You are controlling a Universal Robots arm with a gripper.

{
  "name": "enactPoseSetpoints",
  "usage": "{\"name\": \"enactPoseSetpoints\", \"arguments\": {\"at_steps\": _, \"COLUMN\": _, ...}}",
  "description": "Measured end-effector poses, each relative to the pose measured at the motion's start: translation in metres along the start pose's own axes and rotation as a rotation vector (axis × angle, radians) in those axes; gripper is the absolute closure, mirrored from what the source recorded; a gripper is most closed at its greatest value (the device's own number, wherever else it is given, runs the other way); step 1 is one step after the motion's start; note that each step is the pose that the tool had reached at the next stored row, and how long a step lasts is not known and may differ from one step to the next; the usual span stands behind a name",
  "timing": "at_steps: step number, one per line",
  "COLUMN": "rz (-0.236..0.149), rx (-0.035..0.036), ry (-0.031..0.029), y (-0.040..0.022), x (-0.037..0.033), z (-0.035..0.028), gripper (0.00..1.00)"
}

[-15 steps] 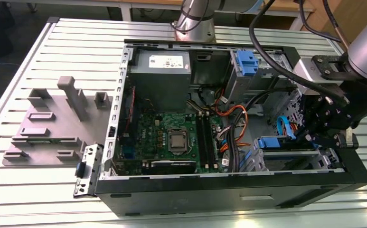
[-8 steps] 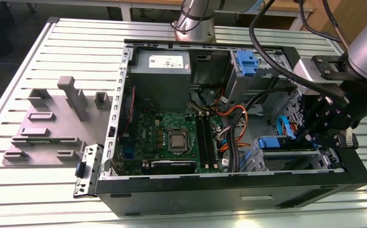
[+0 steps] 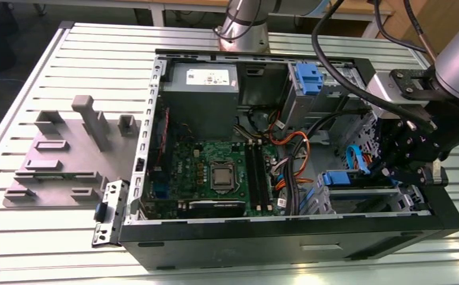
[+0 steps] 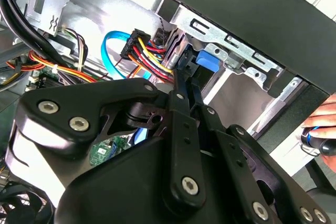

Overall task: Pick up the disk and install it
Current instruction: 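Insert the second disk wire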

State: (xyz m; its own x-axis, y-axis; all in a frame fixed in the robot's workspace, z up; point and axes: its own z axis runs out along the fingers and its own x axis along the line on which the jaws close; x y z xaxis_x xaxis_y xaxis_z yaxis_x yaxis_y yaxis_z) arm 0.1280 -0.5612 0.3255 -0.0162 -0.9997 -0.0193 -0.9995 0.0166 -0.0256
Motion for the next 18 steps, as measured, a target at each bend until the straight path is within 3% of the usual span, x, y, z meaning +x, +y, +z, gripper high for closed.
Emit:
{"name": "enactPoseSetpoints", "arguments": {"at_steps": 2, "rz": 0.0, "rx": 0.0, "ry": 0.0001, "y": 0.0, "x": 0.0, "z": 0.0, "gripper": 0.84}}
{"name": "enactPoseSetpoints", "arguments": {"at_steps": 4, "rz": 0.0, "rx": -0.0002, "ry": -0.0034, "y": 0.0001, "x": -0.0001, "z": 0.0015, "gripper": 0.83}}
{"name": "enactPoseSetpoints", "arguments": {"at_steps": 6, "rz": 0.0, "rx": 0.0, "ry": -0.0016, "y": 0.0001, "x": 0.0, "z": 0.0009, "gripper": 0.77}}
{"name": "enactPoseSetpoints", "arguments": {"at_steps": 10, "rz": 0.0, "rx": 0.0, "ry": 0.0002, "y": 0.0, "x": 0.0, "z": -0.0012, "gripper": 0.77}}
{"name": "enactPoseSetpoints", "arguments": {"at_steps": 12, "rz": 0.0, "rx": 0.0, "ry": -0.0003, "y": -0.0001, "x": -0.0001, "z": -0.0044, "gripper": 0.77}}
{"name": "enactPoseSetpoints", "arguments": {"at_steps": 18, "rz": 0.0, "rx": 0.0, "ry": 0.0, "y": -0.0005, "x": -0.0004, "z": -0.0223, "gripper": 0.77}}
